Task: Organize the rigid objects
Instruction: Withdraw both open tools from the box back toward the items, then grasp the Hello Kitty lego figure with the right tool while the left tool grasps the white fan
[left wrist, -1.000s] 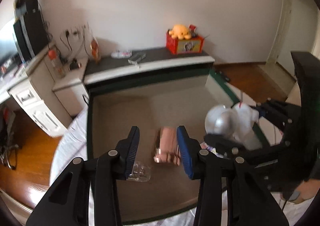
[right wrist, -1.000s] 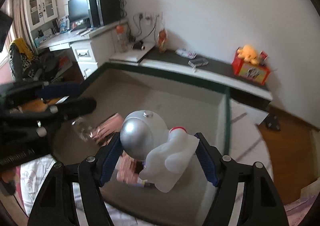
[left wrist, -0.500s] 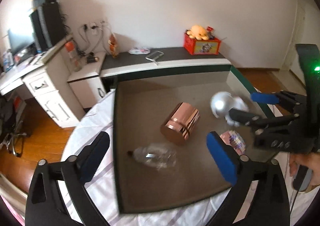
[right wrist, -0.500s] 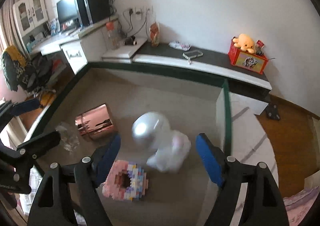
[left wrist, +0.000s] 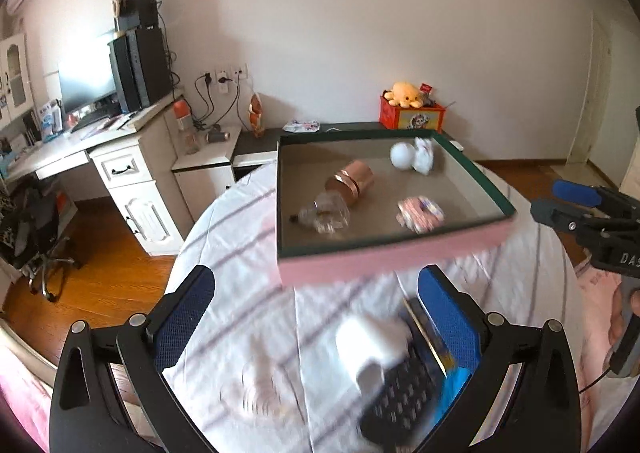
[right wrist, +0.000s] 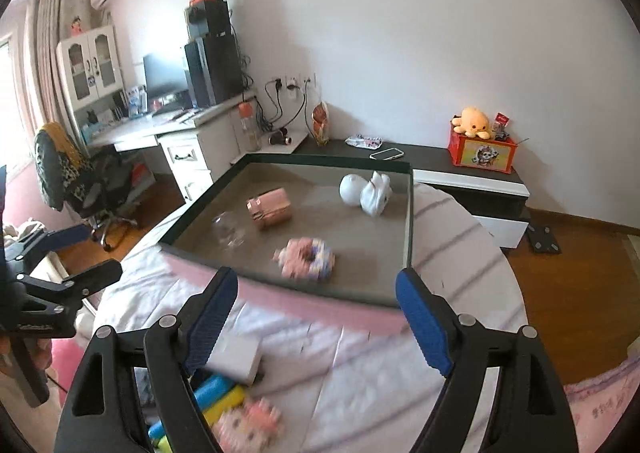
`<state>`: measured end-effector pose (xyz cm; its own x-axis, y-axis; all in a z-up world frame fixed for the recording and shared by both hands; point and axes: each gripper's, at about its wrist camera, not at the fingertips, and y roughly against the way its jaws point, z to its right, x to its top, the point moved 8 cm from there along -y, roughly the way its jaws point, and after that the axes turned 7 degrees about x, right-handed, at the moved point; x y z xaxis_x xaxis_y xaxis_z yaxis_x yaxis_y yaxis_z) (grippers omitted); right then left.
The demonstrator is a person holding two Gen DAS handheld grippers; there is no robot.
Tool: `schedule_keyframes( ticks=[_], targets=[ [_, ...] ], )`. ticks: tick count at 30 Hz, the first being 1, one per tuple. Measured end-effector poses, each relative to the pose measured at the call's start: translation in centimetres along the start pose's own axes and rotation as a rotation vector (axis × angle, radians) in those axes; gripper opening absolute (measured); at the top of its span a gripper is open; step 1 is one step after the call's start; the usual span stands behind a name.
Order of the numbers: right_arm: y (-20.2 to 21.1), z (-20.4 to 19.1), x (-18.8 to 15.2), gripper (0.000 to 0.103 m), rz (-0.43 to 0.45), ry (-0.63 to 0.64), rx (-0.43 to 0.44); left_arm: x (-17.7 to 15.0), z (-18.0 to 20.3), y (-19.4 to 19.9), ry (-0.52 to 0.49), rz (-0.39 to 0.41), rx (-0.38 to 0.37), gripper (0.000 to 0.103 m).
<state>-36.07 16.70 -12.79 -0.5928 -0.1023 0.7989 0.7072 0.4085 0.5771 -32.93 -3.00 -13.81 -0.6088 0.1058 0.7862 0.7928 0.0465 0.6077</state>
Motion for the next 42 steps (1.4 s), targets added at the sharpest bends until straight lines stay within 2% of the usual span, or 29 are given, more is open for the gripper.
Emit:
schedule_keyframes(
  ticks=[6,11,22,31,36,37,40,42],
  targets=[
    [3.1,-1.1,-4.4,0.083,0.007,-0.035,-0.008,-4.9,1.5,2.8,-0.015,-0.027,-0.055,0.103],
    [3.3,-1.5,-7.7,0.083,-0.034,-0.056,-0.027,-7.5,2.7,3.2,-0.012,-0.072,-0.106,0.103],
    [0.2,-3.2,-12.1,0.083,-0.153,-0.01,-0.055,-9.0,2.4,3.4,-0.007,-0.092,-0.093,0.103],
    [-3.0,-3.5,-13.3,0.083,-0.221,-0.003,-0.065,-10.0,1.9,2.0,-0.004,-0.131,-0.07,0.103],
    [-3.8,-2.9,-13.2,0.083,-0.216,-0.007,-0.053,-10.0,1.5,1.2,0.01,-0.145,-0.065,0.103],
    [-3.8,-2.7,-13.1,0.081,-0.215,-0.007,-0.046,-9.9,1.5,1.1,0.012,-0.148,-0.064,0.103],
    [-3.7,-1.7,-12.8,0.061,-0.206,-0.028,-0.05,-9.7,1.2,0.6,0.023,-0.151,-0.057,0.103],
    [-3.6,-0.7,-12.6,0.061,-0.203,-0.043,-0.056,-9.5,1.2,0.1,0.034,-0.159,-0.058,0.103]
  ],
)
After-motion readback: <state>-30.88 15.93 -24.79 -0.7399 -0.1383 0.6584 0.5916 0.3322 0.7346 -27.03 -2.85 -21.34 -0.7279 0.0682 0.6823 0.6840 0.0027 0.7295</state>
